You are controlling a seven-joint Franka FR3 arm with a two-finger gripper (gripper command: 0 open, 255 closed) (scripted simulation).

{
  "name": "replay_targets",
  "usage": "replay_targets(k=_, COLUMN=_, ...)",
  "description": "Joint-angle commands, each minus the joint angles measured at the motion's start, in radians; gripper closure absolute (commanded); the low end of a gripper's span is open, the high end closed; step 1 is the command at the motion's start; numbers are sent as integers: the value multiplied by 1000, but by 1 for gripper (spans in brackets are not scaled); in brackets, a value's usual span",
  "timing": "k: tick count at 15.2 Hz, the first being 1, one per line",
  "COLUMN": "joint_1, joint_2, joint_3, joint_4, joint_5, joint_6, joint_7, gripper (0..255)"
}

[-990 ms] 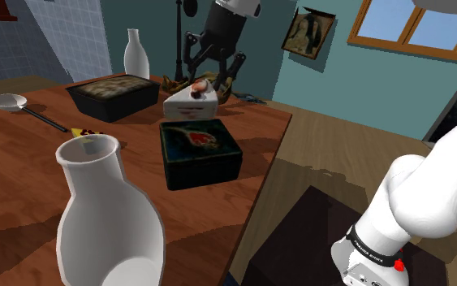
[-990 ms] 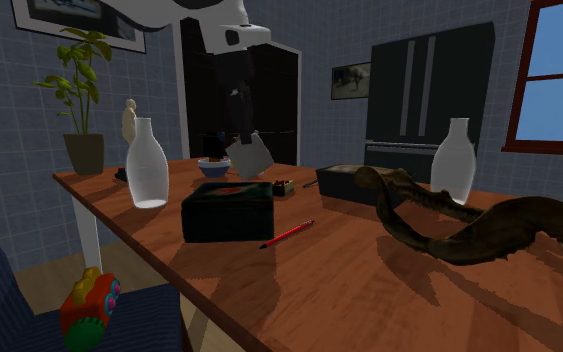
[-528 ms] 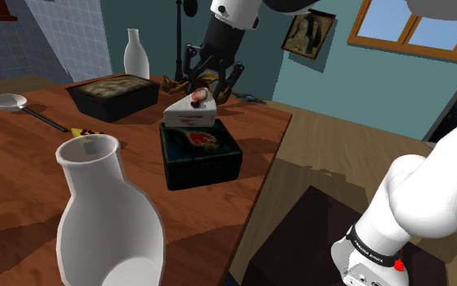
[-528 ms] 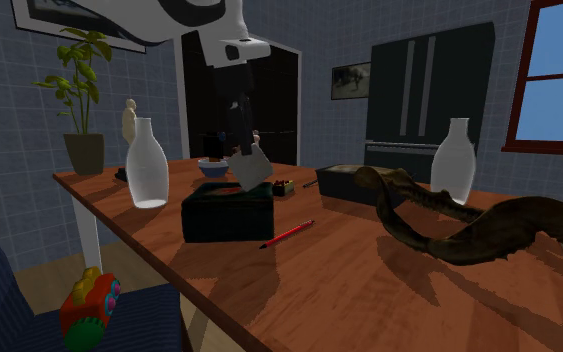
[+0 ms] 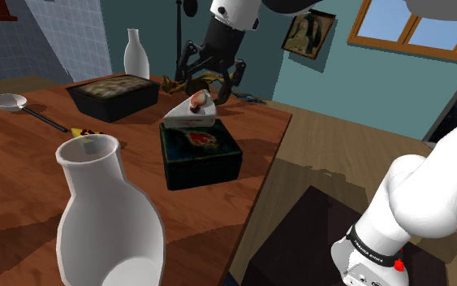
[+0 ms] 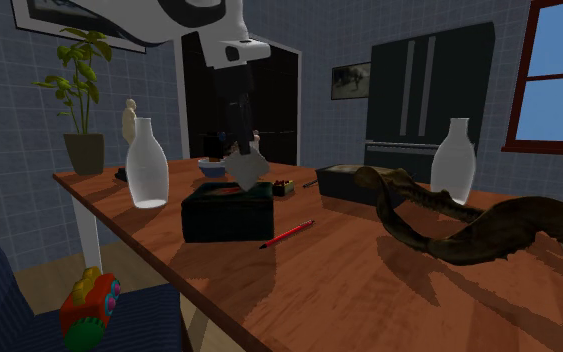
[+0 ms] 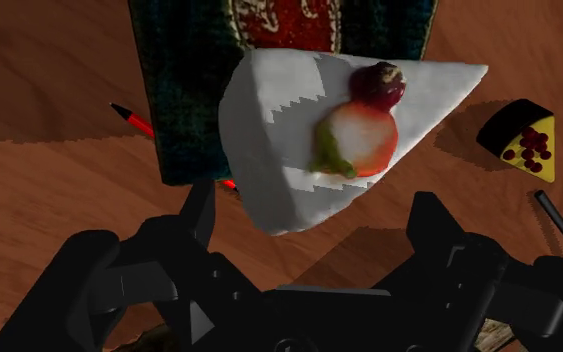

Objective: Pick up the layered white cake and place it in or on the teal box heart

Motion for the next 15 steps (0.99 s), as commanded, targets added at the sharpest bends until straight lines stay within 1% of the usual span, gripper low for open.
replay_targets(k=1, joint_1=0, joint_2=0, joint_3=0, joint_4=-1, joint_5=0, joint_6=0, joint_7=0, gripper=0)
replay_targets(k=3, joint_1=0, joint_2=1, joint_3=0, joint_4=0, joint_5=0, joint_6=0, joint_7=0, gripper=0)
replay_targets(k=7, joint_1=-2, joint_2=-21, joint_3=-10, joint_4=102, joint_5=4, joint_6=-124, joint_7=-3, gripper=0)
replay_targets(k=15, joint_1=-2, joint_2=-21, joint_3=-10, joint_4=102, joint_5=4, joint_6=-124, joint_7=-3, gripper=0)
